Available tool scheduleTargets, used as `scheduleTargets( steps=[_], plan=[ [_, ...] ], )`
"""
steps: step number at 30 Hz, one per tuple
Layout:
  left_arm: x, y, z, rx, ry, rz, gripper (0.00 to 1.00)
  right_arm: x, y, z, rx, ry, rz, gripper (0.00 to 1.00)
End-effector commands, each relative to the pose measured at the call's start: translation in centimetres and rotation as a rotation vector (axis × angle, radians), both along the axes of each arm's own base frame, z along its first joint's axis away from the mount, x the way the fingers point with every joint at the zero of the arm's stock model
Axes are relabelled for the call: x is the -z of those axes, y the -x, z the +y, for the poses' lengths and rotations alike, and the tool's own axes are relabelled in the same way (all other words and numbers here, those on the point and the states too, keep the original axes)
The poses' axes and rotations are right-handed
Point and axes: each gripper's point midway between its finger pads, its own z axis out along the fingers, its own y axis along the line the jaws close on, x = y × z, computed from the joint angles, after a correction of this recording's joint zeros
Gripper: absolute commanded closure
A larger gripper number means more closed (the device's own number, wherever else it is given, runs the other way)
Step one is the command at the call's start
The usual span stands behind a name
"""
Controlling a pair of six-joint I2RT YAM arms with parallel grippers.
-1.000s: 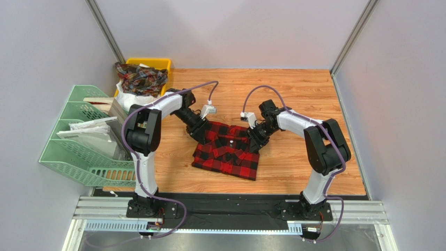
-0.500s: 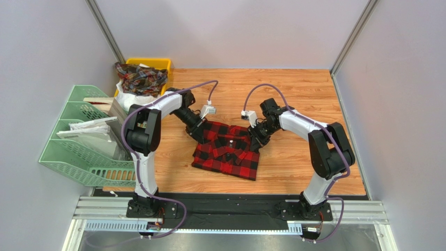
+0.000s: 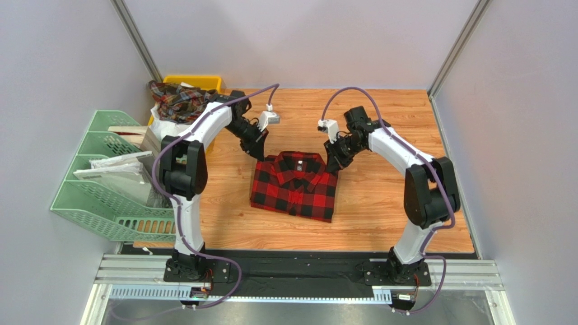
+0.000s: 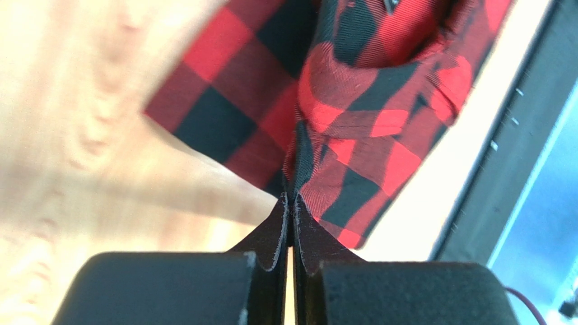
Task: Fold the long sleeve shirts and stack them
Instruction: Fold the shirt, then neatly place the folded shirt to the corner
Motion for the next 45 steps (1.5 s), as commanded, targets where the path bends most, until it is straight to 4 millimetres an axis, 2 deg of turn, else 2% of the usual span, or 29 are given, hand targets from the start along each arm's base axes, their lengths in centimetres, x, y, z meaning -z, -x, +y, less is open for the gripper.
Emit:
scheduleTargets(
  steps=[1,5,8,11,13,16,18,20,24,27,31,32,34,35,36,37,38,39,40,42,43,44,45],
  plan=[
    [3.3,-3.8,0.1,-0.095,-0.040,0.033,1.00,3.6,-2.4,-0.7,0.017,0.076,0.029,1.00],
    [5.3,-3.9,-0.1,-0.140,-0.065,0.116,1.00,6.4,-3.1,-1.7,0.030,0.161,0.052,1.00],
    [6.2,-2.5,-0.1,-0.136,-0.089,0.150,1.00,7.5,-3.6,-2.4,0.038,0.207,0.040,1.00],
    [6.5,0.2,-0.5,-0.124,-0.090,0.191,1.00,8.1,-4.3,-2.9,0.042,0.243,0.019,1.00],
    [6.3,2.6,-0.9,-0.106,-0.085,0.216,1.00,7.8,-5.0,-2.8,0.045,0.246,0.004,1.00],
    [5.4,4.3,-1.2,-0.131,-0.063,0.243,1.00,6.9,-4.8,-2.5,0.032,0.228,0.012,1.00],
    [4.5,4.1,-0.9,-0.150,-0.070,0.208,1.00,5.8,-4.1,-2.3,0.026,0.206,0.023,1.00],
    [3.7,2.9,-0.5,-0.178,-0.055,0.164,1.00,5.2,-3.3,-2.3,0.025,0.199,0.039,1.00],
    [2.1,0.9,-0.3,-0.215,-0.048,0.118,1.00,3.2,-3.1,-2.6,0.028,0.185,-0.001,1.00],
    [3.5,0.3,0.0,-0.219,-0.083,0.123,1.00,3.1,-3.7,-2.8,0.032,0.200,-0.022,1.00],
    [5.5,-0.5,0.6,-0.241,-0.120,0.147,0.99,4.5,-4.0,-3.1,0.038,0.236,0.001,0.98],
    [5.8,-1.0,0.7,-0.259,-0.126,0.145,0.93,4.8,-4.1,-3.3,0.044,0.249,0.005,0.87],
    [5.9,-2.3,0.9,-0.295,-0.125,0.133,0.83,5.1,-4.6,-4.2,0.071,0.294,-0.003,0.78],
    [4.9,-3.8,1.5,-0.358,-0.099,0.109,0.72,4.5,-5.7,-5.6,0.129,0.315,-0.025,0.58],
    [3.9,-4.5,2.2,-0.405,-0.060,0.102,0.66,3.1,-6.0,-6.0,0.162,0.298,-0.040,0.48],
    [1.5,-4.5,1.8,-0.404,0.037,0.061,0.62,1.9,-6.2,-6.3,0.187,0.272,-0.049,0.44],
    [0.3,-4.3,1.8,-0.411,0.074,0.039,0.58,0.3,-6.0,-6.2,0.206,0.200,-0.044,0.38],
    [-1.1,-3.8,1.7,-0.396,0.116,0.016,0.46,-2.5,-5.4,-6.0,0.237,0.142,-0.066,0.23],
    [-3.0,-2.5,1.7,-0.384,0.143,-0.031,0.31,-4.1,-4.8,-5.6,0.239,0.101,-0.086,0.17],
    [-4.6,-1.1,1.7,-0.392,0.165,-0.063,0.21,-5.5,-2.8,-3.9,0.279,0.021,-0.050,0.07],
    [-6.1,-0.1,2.0,-0.418,0.177,-0.095,0.18,-7.1,-1.8,-3.3,0.293,-0.015,-0.072,0.05],
    [-7.0,0.3,2.1,-0.434,0.187,-0.123,0.01,-6.2,-0.2,-2.0,0.293,-0.003,-0.040,0.02],
    [-7.6,0.6,2.4,-0.464,0.182,-0.153,0.01,-6.0,0.2,-1.3,0.313,0.010,-0.040,0.00]
  ],
)
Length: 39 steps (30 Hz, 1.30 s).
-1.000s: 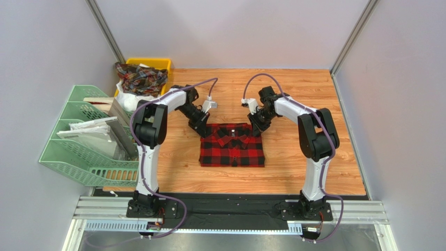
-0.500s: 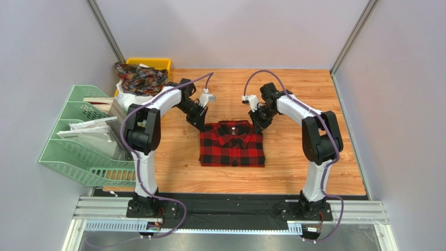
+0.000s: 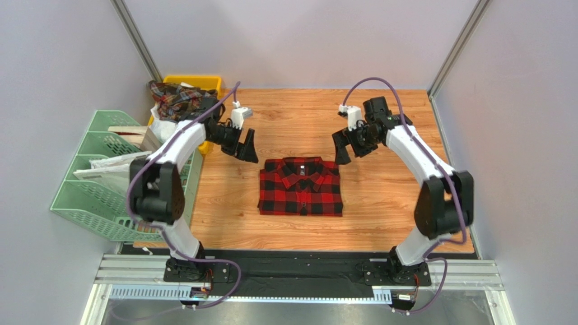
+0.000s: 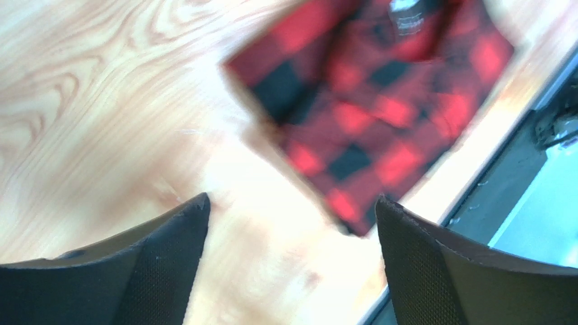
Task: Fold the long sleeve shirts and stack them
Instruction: Neatly place the folded shirt to the corner
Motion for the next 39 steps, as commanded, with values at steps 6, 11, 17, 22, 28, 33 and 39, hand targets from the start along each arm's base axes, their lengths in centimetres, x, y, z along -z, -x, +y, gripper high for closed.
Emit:
scheduleTargets(
  steps=[6,11,17,22,28,33,39],
  plan=[
    [-14.1,3.6,-0.1,-0.129,0.117,-0.482,0.01,-0.6,6.1,10.6,0.006,0.062,-0.083,0.00],
    [-14.2,5.1,0.9,-0.121,0.062,-0.491,0.01,3.4,6.9,16.5,-0.063,0.158,-0.048,0.00],
    [-13.7,5.6,1.7,-0.141,0.017,-0.485,0.01,8.5,6.3,17.1,-0.004,0.266,0.034,0.00],
    [-13.6,5.0,2.1,-0.141,-0.017,-0.490,0.01,10.9,5.6,11.0,0.022,0.341,0.110,0.00],
    [-12.7,4.2,1.4,-0.124,0.011,-0.455,0.01,10.4,6.3,0.4,-0.091,0.371,0.162,0.00],
    [-12.5,3.3,0.7,-0.115,0.039,-0.428,0.01,11.6,6.2,-8.5,-0.152,0.416,0.260,0.00],
    [-12.9,2.8,0.8,-0.098,0.026,-0.455,0.01,11.0,3.1,-16.0,-0.070,0.314,0.296,0.03]
  ],
)
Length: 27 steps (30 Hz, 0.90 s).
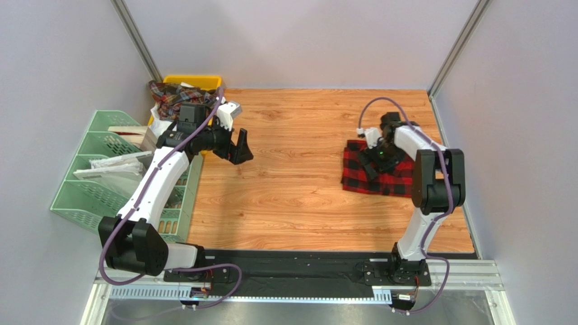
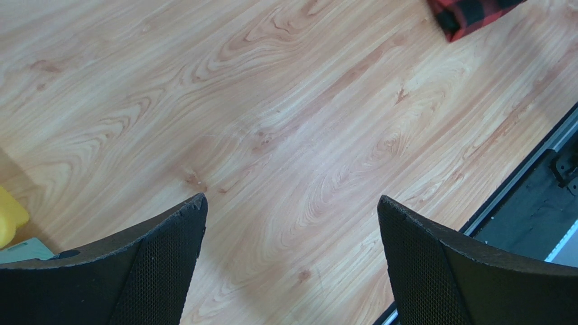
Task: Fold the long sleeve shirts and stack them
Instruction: Neatly place the folded shirt to the corner
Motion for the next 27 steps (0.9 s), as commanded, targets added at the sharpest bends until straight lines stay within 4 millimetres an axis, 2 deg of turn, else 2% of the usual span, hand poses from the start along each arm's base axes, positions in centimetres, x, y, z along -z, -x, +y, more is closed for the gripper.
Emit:
scheduleTargets(
  steps=[1,2,4,6,9,12,14,15,16,18,19,20,21,23,24,27],
  plan=[
    [-2.7,-0.9,-0.3,0.031,0.012,-0.095,0.01,2.0,1.8,-4.7,-0.070,-0.008,0.174,0.05],
    [-2.7,-0.9,-0.2,0.030,0.006,-0.091,0.01,2.6,1.8,-5.3,-0.061,-0.014,0.198,0.05],
    [-2.8,-0.8,-0.1,0.036,-0.004,-0.101,0.01,2.0,1.0,-7.0,-0.016,-0.033,0.199,0.05],
    [-2.8,-0.7,0.1,0.034,-0.009,-0.108,0.01,2.2,0.8,-8.5,-0.045,-0.020,0.195,0.05],
    [-3.0,-0.7,0.1,0.031,-0.011,-0.113,0.01,1.3,-0.4,-9.7,-0.073,-0.001,0.143,0.03],
    [-3.4,-0.7,0.1,0.028,-0.011,-0.120,0.01,-1.3,-1.8,-10.1,-0.046,-0.001,0.082,0.03],
    [-4.1,-0.8,0.3,0.016,-0.011,-0.139,0.01,-4.1,-2.8,-10.4,-0.001,0.023,0.005,0.02],
    [-4.3,-0.8,0.3,0.008,-0.011,-0.143,0.01,-5.0,-2.7,-10.6,0.098,0.026,-0.013,0.01],
    [-4.7,-0.7,0.5,-0.004,-0.008,-0.151,0.01,-7.0,-2.6,-10.5,0.150,0.023,-0.062,0.00],
    [-5.4,-0.6,0.4,-0.013,0.005,-0.168,0.01,-7.7,-0.9,-9.6,0.260,-0.033,-0.054,0.00],
    [-5.9,-0.6,0.4,-0.017,0.014,-0.189,0.01,-8.9,0.2,-9.1,0.325,-0.052,-0.075,0.00],
    [-5.9,-0.5,0.3,-0.025,0.023,-0.184,0.01,-8.7,1.1,-8.5,0.353,-0.062,-0.064,0.00],
    [-6.1,-0.3,0.3,-0.027,0.030,-0.185,0.01,-7.4,3.1,-8.1,0.383,-0.061,-0.012,0.00],
    [-6.3,-0.1,0.2,-0.033,0.043,-0.178,0.01,-6.8,4.8,-7.8,0.430,-0.049,0.023,0.00],
    [-6.3,0.0,0.1,-0.034,0.047,-0.173,0.01,-5.4,6.4,-7.9,0.445,-0.023,0.068,0.00],
    [-6.7,0.4,0.2,-0.033,0.049,-0.184,0.01,-3.9,7.6,-8.3,0.474,0.018,0.084,0.00]
  ],
)
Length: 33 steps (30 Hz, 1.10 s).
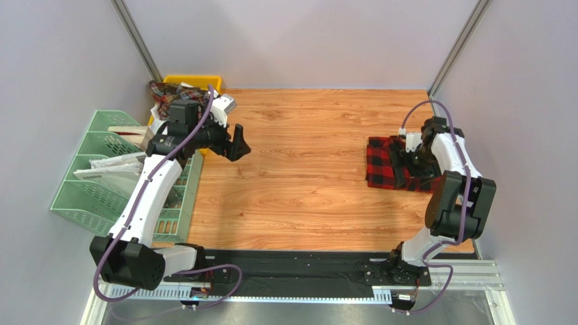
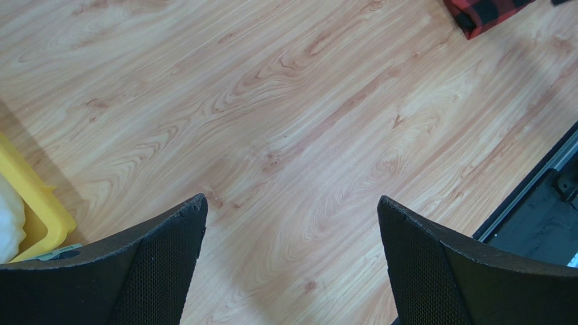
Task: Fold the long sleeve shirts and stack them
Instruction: Neatly place the folded shirt to the corner
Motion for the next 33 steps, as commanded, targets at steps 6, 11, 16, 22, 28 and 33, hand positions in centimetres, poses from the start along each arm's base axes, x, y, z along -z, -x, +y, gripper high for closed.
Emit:
scheduleTargets(
  steps=[6,11,16,22,28,33],
  plan=[
    [-2.6,0.7,0.3,-0.023,0.024,-0.072,0.01,6.4,2.7,0.2,0.201,0.014,0.147,0.00],
    [-2.1,1.0,0.7,-0.025,-0.001,-0.074,0.01,7.1,-0.4,-0.4,0.223,0.015,0.093,0.00],
    [-1.8,0.5,0.9,-0.035,-0.014,-0.076,0.01,7.6,-4.7,-1.5,0.224,0.021,0.022,0.00],
    [-0.9,0.1,1.2,-0.045,-0.027,-0.050,0.01,7.4,-9.9,-2.2,0.221,-0.004,-0.061,0.00],
    [0.4,-0.6,1.5,-0.055,-0.036,-0.020,0.01,7.8,-14.2,-2.5,0.266,-0.038,-0.110,0.00],
    [1.1,-1.1,1.7,-0.057,-0.043,-0.003,0.01,8.0,-17.4,-2.8,0.279,-0.059,-0.153,0.00]
  ],
)
